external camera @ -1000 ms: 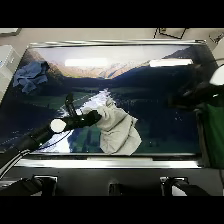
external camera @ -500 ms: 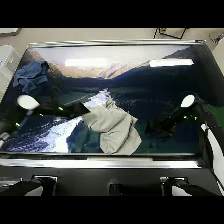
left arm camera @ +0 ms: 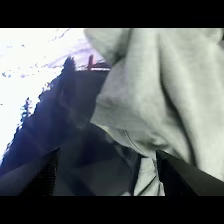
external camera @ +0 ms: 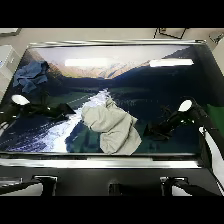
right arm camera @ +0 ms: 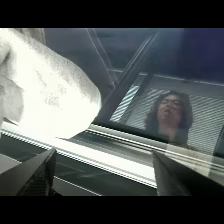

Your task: Fold the clothes and pants, and hang the long-sleeved shirts on hangers.

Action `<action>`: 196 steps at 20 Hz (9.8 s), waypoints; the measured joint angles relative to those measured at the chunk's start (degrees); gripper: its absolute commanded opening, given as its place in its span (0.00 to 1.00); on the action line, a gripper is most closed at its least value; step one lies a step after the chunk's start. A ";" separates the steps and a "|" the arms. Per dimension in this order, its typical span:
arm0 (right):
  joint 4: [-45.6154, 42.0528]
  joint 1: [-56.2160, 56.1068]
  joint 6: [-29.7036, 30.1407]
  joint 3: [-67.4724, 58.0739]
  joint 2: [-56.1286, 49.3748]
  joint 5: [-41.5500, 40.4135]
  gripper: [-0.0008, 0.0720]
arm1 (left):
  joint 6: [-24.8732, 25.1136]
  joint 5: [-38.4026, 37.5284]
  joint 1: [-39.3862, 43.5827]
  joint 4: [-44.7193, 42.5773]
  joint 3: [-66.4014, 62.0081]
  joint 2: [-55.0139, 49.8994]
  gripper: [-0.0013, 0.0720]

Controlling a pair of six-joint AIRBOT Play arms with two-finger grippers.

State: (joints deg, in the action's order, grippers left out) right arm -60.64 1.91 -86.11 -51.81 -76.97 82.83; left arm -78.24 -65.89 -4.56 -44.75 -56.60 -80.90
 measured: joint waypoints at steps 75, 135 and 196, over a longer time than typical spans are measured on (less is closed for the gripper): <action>-12.44 23.23 -8.48 -22.14 -8.46 3.28 0.84 | 0.48 -2.40 -20.46 -12.68 -3.56 -1.31 0.71; -21.68 12.28 -0.07 -62.49 32.76 -19.43 0.07 | 4.90 9.60 -13.66 -4.46 -58.69 37.88 0.05; -23.34 8.41 -5.22 -35.58 -21.88 10.21 0.71 | -3.48 -18.27 -6.54 -21.16 -19.26 -11.43 0.65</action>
State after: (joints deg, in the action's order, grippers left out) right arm -83.99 10.33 -91.33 -87.39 -98.85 93.03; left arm -81.71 -84.16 -11.09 -65.91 -75.85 -92.33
